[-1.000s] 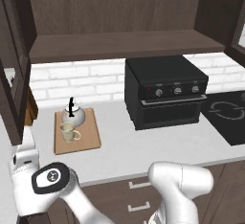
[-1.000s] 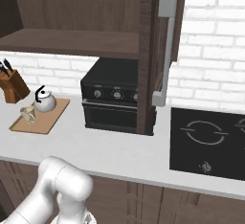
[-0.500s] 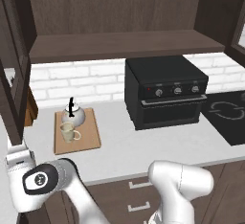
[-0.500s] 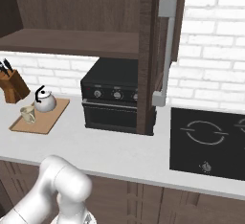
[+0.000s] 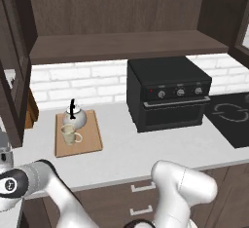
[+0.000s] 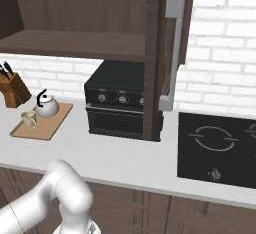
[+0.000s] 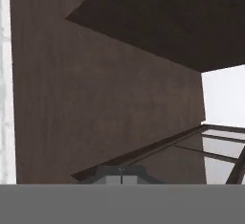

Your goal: Pick the kettle from the counter and place it on the tray. Then pick the mug from the cabinet and place it on the tray. Then close the cabinet doors.

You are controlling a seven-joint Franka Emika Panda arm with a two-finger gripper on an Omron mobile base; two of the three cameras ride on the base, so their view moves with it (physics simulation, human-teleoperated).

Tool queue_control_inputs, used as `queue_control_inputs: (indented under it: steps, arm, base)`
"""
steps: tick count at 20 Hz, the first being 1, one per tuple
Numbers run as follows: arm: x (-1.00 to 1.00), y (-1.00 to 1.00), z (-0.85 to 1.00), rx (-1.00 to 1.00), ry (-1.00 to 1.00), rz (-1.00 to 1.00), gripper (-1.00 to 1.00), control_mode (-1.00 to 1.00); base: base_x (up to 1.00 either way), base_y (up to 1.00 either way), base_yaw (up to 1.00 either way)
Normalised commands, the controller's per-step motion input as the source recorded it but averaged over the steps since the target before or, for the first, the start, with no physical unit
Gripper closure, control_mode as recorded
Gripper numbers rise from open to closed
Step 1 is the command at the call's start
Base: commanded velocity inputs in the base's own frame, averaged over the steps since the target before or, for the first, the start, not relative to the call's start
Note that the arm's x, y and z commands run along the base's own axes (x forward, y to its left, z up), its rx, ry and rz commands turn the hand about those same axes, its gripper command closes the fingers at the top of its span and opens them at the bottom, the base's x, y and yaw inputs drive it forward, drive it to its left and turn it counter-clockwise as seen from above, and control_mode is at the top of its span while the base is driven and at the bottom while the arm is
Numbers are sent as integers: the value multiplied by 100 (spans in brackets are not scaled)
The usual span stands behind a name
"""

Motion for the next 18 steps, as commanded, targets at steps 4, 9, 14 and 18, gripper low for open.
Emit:
queue_control_inputs:
  steps: [4,9,14,18]
  arm:
    - [12,39,0,-1,-8,-26,100,-100]
    - [6,40,5,0,-17,-24,100,-100]
    - [4,7,7,0,-6,-19,100,-100]
    - [0,-7,14,0,-6,-14,100,-100]
  base:
    - [0,0,0]
    - [0,0,0]
    - [0,0,0]
    - [0,0,0]
